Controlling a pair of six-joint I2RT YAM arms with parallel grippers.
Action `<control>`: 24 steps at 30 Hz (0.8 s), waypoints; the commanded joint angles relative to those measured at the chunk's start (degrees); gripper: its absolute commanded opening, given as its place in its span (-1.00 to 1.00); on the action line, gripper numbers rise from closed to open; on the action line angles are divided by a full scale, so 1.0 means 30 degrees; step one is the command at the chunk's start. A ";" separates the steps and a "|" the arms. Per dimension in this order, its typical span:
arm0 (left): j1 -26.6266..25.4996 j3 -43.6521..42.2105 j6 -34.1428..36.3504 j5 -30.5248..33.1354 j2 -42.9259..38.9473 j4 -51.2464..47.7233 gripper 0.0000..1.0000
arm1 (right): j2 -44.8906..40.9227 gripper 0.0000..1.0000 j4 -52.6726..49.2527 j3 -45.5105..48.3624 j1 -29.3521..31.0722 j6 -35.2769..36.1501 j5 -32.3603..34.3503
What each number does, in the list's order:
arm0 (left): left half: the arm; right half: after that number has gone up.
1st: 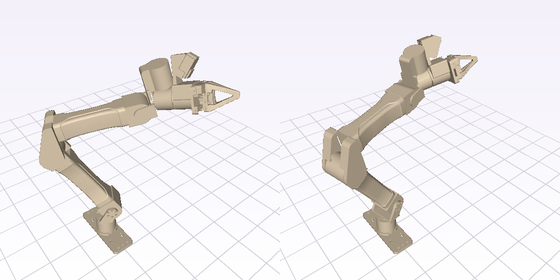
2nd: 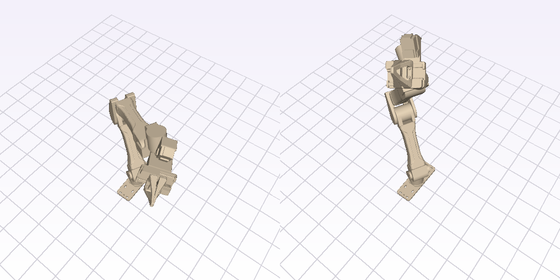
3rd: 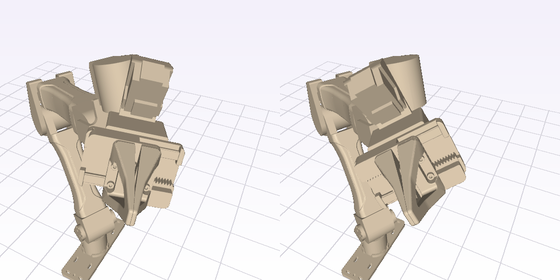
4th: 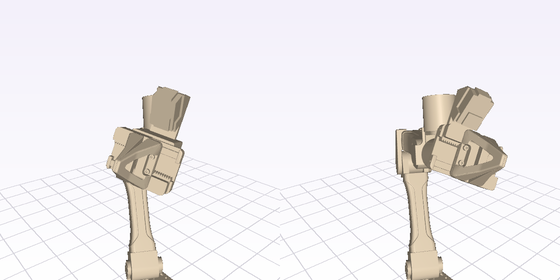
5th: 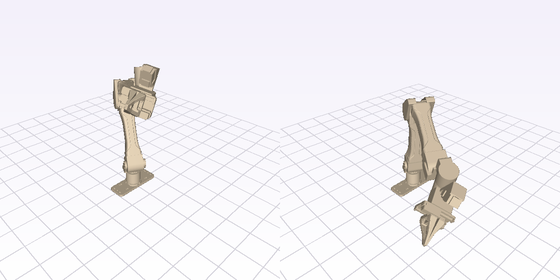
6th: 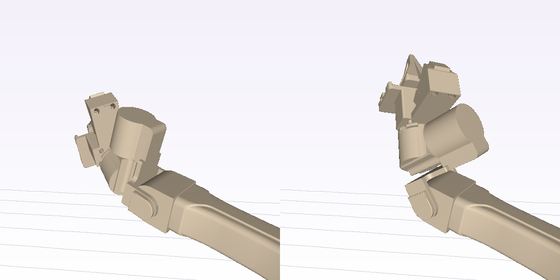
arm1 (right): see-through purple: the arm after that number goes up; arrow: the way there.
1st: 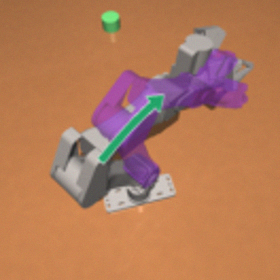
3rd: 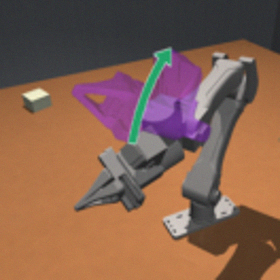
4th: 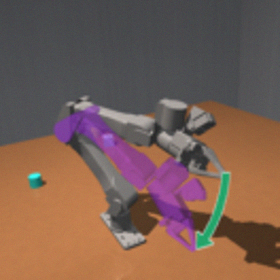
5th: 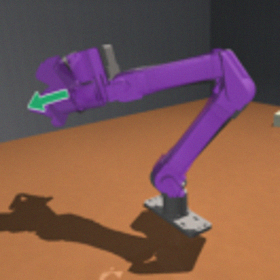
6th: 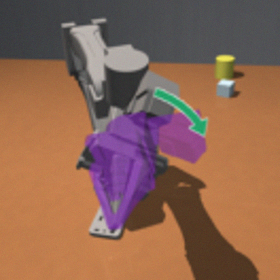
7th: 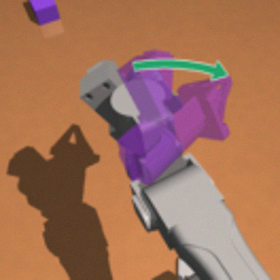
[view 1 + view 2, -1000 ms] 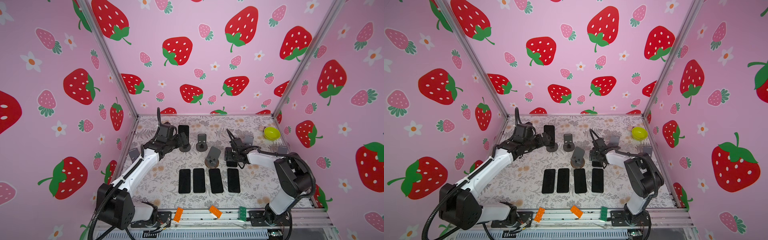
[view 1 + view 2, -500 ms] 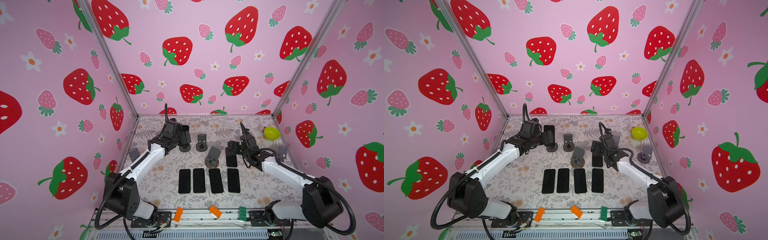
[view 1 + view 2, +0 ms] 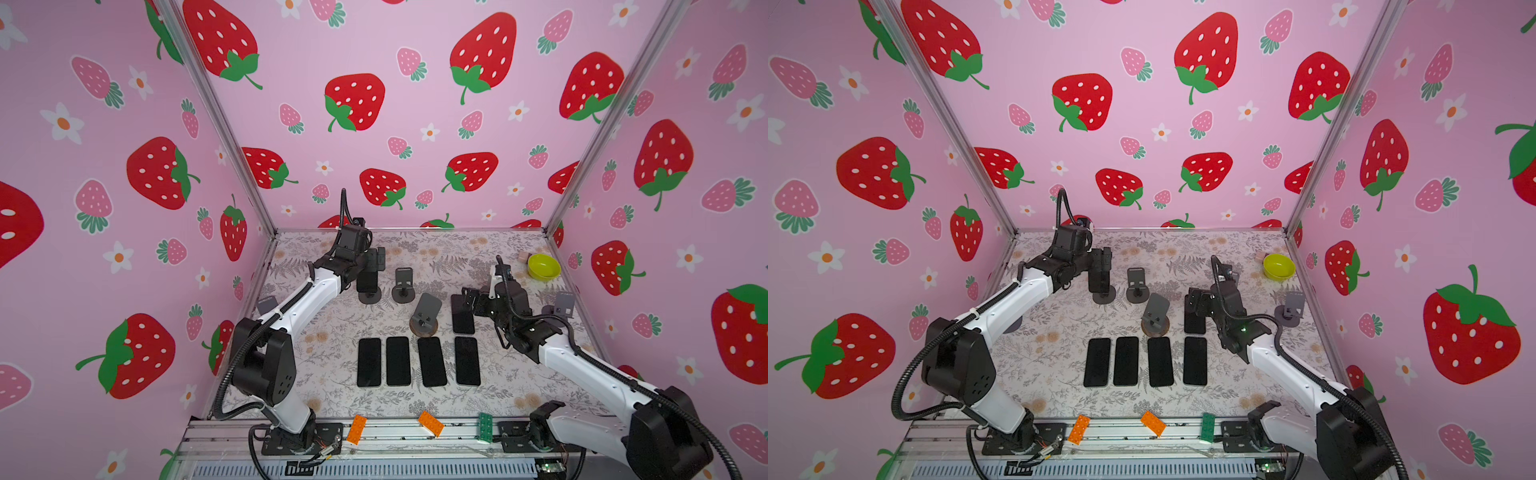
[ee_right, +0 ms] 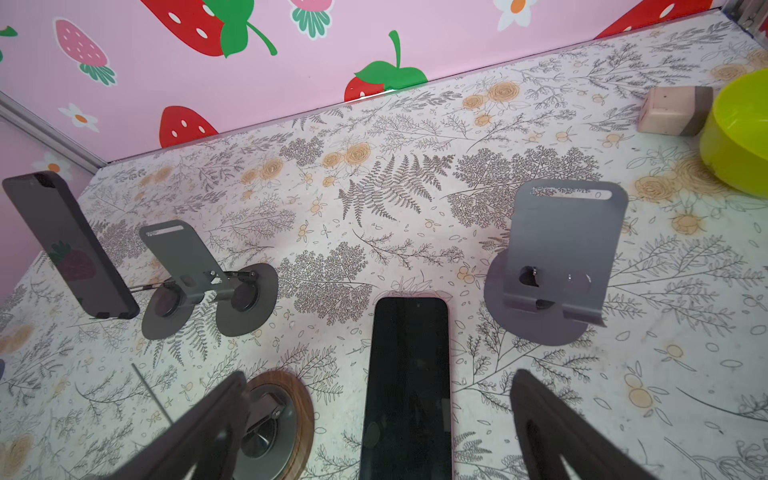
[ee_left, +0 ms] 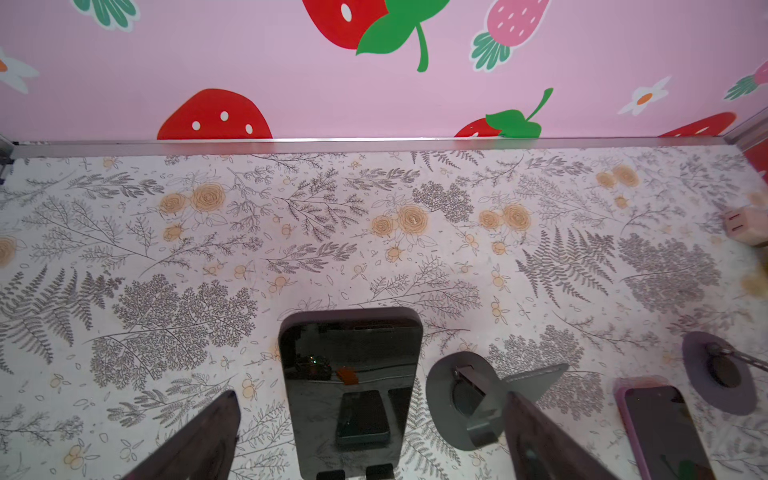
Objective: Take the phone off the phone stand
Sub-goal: 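Move the left gripper over the black phone on its stand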
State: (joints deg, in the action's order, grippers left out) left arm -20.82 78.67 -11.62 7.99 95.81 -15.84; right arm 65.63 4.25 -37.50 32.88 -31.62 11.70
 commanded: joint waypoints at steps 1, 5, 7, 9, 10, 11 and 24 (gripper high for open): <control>-0.0005 0.1393 0.0948 0.0874 0.0861 0.0401 0.98 | -0.0078 0.99 0.0256 0.0163 0.0054 0.0175 -0.0270; -0.0030 0.2195 0.0837 0.0918 0.1958 0.0333 0.99 | 0.0036 0.99 0.0161 0.0150 0.0054 0.0221 -0.0419; -0.0011 0.2588 0.0627 0.0848 0.2388 0.0106 0.98 | 0.0032 0.99 0.0129 0.0193 0.0054 0.0252 -0.0408; 0.0012 0.2619 0.0301 0.1171 0.2596 0.0128 0.98 | 0.0046 0.99 0.0117 0.0223 0.0055 0.0285 -0.0379; 0.0069 0.2502 0.0149 0.1224 0.2659 0.0284 0.99 | 0.0046 0.99 0.0117 0.0223 0.0054 0.0314 -0.0357; 0.0160 0.2389 -0.0053 0.1233 0.2719 0.0437 0.99 | 0.0131 0.99 0.0129 0.0216 0.0054 0.0314 -0.0357; 0.0456 0.2164 -0.0938 0.0037 0.3681 0.0290 0.90 | 0.0785 0.99 0.0089 -0.0012 0.0054 0.0316 -0.0472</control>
State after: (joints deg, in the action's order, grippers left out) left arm -19.70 83.90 -13.50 8.95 105.71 -14.98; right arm 67.55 4.25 -37.43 32.88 -31.24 10.44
